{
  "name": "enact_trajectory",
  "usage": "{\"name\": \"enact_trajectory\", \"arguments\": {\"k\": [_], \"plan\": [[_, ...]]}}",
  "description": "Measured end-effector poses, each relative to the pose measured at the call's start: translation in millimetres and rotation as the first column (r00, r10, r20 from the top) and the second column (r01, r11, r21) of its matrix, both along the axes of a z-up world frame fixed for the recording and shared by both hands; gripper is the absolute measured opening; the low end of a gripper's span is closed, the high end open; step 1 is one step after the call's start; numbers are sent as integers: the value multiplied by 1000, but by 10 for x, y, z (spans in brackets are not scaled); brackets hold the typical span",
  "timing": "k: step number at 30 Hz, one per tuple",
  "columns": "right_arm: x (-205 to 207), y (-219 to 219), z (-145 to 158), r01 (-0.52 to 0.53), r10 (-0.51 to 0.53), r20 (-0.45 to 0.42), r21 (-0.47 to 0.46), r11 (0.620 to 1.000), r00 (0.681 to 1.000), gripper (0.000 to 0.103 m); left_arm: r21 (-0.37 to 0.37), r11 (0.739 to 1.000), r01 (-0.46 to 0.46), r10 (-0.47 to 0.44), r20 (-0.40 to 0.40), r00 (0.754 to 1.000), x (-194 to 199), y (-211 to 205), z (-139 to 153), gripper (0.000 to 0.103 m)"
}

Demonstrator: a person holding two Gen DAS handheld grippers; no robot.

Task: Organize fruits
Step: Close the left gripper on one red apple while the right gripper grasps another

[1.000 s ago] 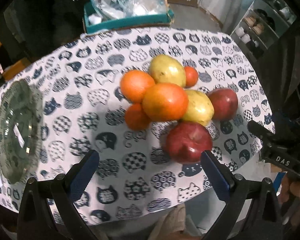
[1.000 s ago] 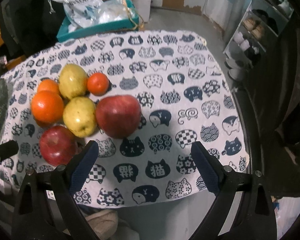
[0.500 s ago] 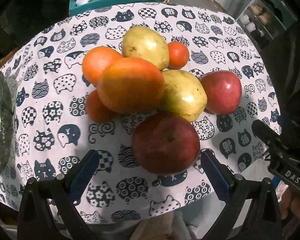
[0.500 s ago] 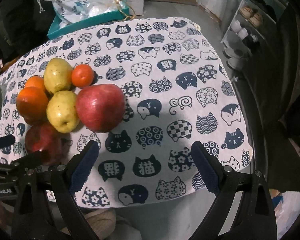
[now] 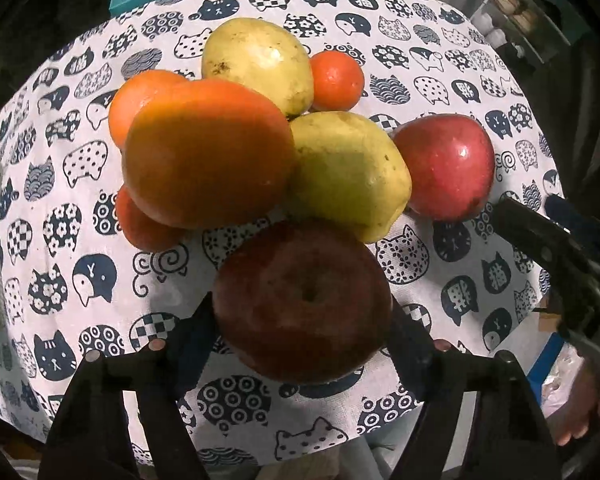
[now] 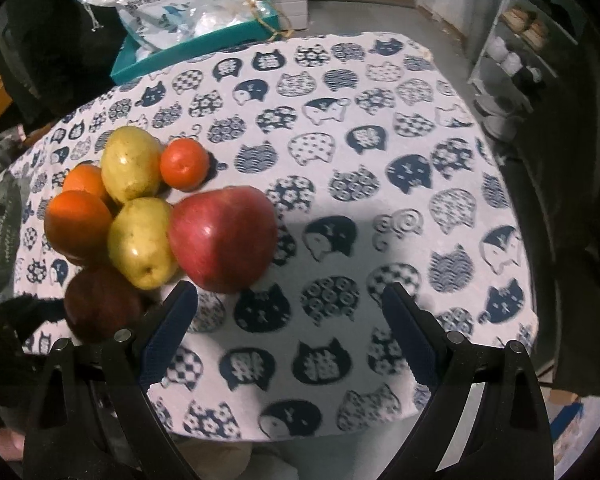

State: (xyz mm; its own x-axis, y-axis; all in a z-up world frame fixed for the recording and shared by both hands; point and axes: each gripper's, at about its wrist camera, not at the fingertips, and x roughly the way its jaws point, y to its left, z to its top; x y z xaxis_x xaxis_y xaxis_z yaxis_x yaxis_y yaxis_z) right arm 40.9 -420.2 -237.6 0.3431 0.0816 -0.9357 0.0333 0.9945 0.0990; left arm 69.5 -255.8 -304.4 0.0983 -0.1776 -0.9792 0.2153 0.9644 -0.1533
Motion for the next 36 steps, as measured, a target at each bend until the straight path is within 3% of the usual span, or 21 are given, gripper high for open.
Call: {"name": "enact_trajectory", "arguments": {"k": [10, 15, 25, 29, 32, 36], "plan": [[304, 152, -204, -58, 58, -5, 67, 996, 998, 92, 15, 1000, 4, -4, 21, 1000, -35, 385, 75, 79], [393, 169, -237, -41, 44, -23, 116, 992, 999, 87, 17, 1000, -8, 8, 38, 999, -13, 586, 187, 79], [521, 165, -320, -3, 13, -49, 189, 982, 999, 87, 14, 998, -64, 63, 64, 996, -81, 973, 391, 79], [623, 198, -344, 3, 9, -55, 208, 978, 998, 76, 24, 996, -80, 77, 101, 992, 39, 982, 423, 79], [672, 162, -389, 35, -16, -83, 236, 971, 996, 76, 26, 995, -91, 88, 119, 989, 92, 1041, 462, 79], [674, 197, -376, 38, -22, -80, 198, 979, 997, 76, 33, 994, -107, 102, 129, 986, 158, 1128, 458, 79]]}}
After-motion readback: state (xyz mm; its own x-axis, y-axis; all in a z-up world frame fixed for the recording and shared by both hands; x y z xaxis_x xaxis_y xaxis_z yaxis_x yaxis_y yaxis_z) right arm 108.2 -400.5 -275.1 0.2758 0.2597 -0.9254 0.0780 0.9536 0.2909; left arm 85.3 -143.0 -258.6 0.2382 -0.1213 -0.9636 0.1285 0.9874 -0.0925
